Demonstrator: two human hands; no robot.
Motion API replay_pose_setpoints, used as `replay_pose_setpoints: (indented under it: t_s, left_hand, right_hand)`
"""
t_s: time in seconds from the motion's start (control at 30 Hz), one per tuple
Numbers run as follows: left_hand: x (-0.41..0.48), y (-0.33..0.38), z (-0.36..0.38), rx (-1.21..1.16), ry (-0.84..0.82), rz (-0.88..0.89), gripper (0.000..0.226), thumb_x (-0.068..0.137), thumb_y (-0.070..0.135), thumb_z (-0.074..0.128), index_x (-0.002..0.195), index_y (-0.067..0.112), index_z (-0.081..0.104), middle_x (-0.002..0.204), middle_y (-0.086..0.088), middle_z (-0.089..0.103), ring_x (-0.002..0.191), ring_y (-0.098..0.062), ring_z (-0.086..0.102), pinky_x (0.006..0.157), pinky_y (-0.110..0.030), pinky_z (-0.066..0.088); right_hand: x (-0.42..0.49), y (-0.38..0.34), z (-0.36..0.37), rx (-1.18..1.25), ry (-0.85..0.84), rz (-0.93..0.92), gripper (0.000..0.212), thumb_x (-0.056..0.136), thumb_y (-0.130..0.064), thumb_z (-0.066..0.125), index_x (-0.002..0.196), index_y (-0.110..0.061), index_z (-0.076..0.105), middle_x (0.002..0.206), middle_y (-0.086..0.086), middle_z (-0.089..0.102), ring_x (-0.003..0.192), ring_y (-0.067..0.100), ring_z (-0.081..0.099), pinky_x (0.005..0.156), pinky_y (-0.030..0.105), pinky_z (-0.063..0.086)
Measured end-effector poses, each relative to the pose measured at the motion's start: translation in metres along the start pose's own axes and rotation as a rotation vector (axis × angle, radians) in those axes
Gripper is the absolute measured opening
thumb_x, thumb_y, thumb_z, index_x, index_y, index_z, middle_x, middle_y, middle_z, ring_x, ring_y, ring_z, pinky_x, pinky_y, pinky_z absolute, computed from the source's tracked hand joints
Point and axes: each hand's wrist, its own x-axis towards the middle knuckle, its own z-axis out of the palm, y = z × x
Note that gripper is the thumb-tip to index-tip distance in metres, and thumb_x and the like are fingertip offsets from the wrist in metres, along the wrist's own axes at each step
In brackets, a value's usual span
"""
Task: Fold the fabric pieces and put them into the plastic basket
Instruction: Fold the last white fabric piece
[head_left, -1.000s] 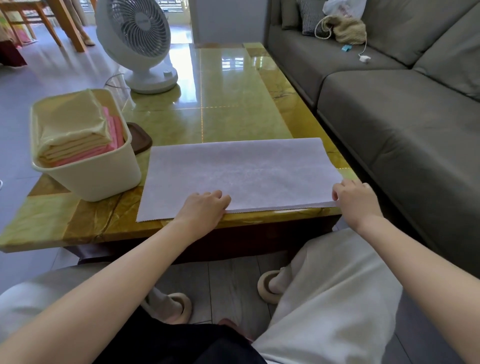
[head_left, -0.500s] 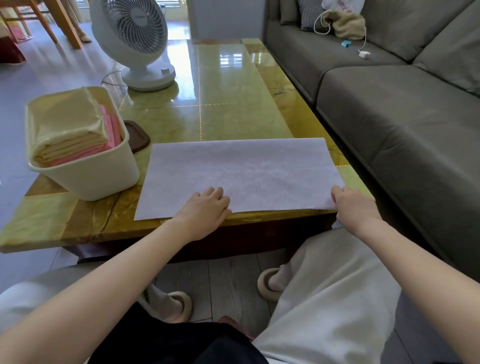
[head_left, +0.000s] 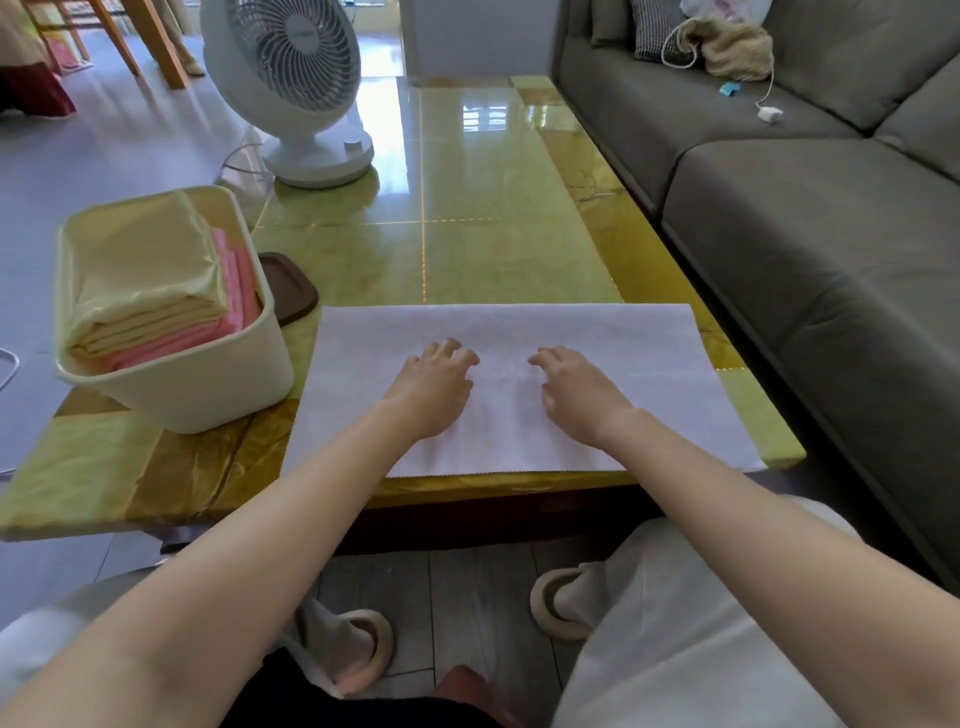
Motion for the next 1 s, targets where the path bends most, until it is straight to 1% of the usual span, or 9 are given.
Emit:
replay_pose_setpoints:
  t_s: [0.13,0.27,0.4,0.5,0.57,0.67,0.83,0.93,1.0]
  left_hand:
    - [0.035,-0.007,0.002,0.022,-0.019,0.003,0.042,0.101,0.022,0.035,0.142,0.017,0.032,0.148,-0.01,0.025,0.134,-0.028,0.03,0.101,-0.041,0.036]
    - [0.06,-0.023,0.005,0.08,-0.063,0.014,0.042,0.1,0.021,0.032,0.143,0.019,0.031,0.148,-0.012,0.027,0.132,-0.031,0.032,0.103,-0.043,0.037]
    - [0.071,-0.049,0.005,0.017,-0.031,-0.111,0.034,0.1,0.014,0.033,0.132,0.014,0.041,0.136,-0.009,0.037,0.121,-0.029,0.045,0.084,-0.043,0.047]
    - [0.081,-0.06,0.002,-0.07,-0.002,-0.175,0.031,0.099,0.011,0.033,0.128,0.013,0.044,0.129,-0.011,0.039,0.104,-0.033,0.057,0.072,-0.038,0.042]
    - [0.089,-0.062,-0.002,-0.107,0.006,-0.188,0.031,0.099,0.014,0.039,0.13,0.013,0.044,0.129,-0.012,0.039,0.104,-0.035,0.057,0.074,-0.04,0.042]
    - [0.099,-0.063,-0.007,-0.166,-0.014,-0.224,0.038,0.097,0.014,0.046,0.134,0.014,0.042,0.13,-0.013,0.038,0.11,-0.035,0.054,0.082,-0.04,0.044]
    - [0.108,-0.066,-0.014,-0.252,-0.052,-0.218,0.027,0.091,0.011,0.053,0.118,0.01,0.052,0.123,-0.013,0.043,0.105,-0.032,0.055,0.087,-0.038,0.047]
    - [0.112,-0.066,-0.021,-0.259,-0.104,-0.218,0.038,0.087,0.009,0.058,0.124,0.013,0.05,0.125,-0.011,0.05,0.108,-0.03,0.055,0.084,-0.034,0.045]
    - [0.113,-0.066,-0.024,-0.23,-0.124,-0.237,0.034,0.085,0.009,0.06,0.118,0.014,0.057,0.123,-0.01,0.053,0.107,-0.029,0.056,0.078,-0.032,0.044]
  right_hand:
    - [0.038,-0.01,0.005,-0.016,-0.028,-0.042,0.046,0.096,-0.007,0.038,0.142,-0.009,0.035,0.148,0.008,0.035,0.137,0.024,0.032,0.113,0.034,0.028]
    - [0.067,0.003,0.007,-0.034,-0.123,-0.051,0.045,0.1,-0.016,0.034,0.145,-0.013,0.031,0.155,0.003,0.026,0.142,0.02,0.023,0.115,0.034,0.023]
    - [0.082,0.04,0.001,-0.115,-0.088,0.052,0.04,0.101,-0.019,0.031,0.14,-0.012,0.038,0.153,0.003,0.03,0.14,0.022,0.028,0.112,0.036,0.028]
    - [0.088,0.063,-0.009,-0.16,-0.043,0.163,0.034,0.1,-0.016,0.033,0.131,-0.01,0.047,0.141,0.008,0.045,0.128,0.028,0.038,0.101,0.041,0.04]
    - [0.094,0.07,-0.014,-0.181,-0.035,0.2,0.03,0.099,-0.011,0.035,0.125,-0.008,0.05,0.129,0.012,0.052,0.12,0.031,0.041,0.094,0.042,0.043]
    - [0.105,0.072,-0.019,-0.185,-0.046,0.22,0.03,0.096,-0.009,0.038,0.122,-0.007,0.053,0.125,0.014,0.051,0.116,0.033,0.044,0.092,0.041,0.043]
    - [0.115,0.073,-0.03,-0.212,-0.088,0.279,0.022,0.095,-0.018,0.048,0.115,-0.012,0.056,0.12,0.011,0.051,0.106,0.033,0.056,0.08,0.035,0.043]
    - [0.117,0.074,-0.037,-0.239,-0.115,0.313,0.023,0.094,-0.028,0.053,0.112,-0.014,0.059,0.121,0.01,0.053,0.108,0.031,0.056,0.077,0.032,0.041]
    - [0.118,0.074,-0.043,-0.253,-0.158,0.345,0.025,0.091,-0.032,0.057,0.11,-0.015,0.061,0.119,0.008,0.058,0.107,0.029,0.057,0.074,0.029,0.039]
